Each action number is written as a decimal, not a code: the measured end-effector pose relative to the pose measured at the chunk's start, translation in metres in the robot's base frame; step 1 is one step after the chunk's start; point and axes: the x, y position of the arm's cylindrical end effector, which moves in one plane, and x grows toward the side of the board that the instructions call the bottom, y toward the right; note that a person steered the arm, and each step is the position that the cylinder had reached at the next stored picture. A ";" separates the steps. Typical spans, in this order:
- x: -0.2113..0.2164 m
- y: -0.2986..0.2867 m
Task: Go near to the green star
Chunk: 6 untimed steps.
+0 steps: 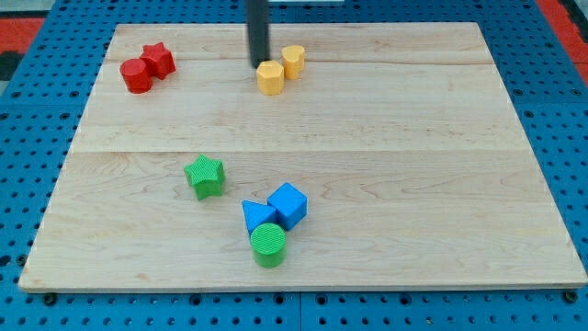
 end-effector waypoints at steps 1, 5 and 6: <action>0.084 -0.023; 0.238 -0.055; 0.189 -0.035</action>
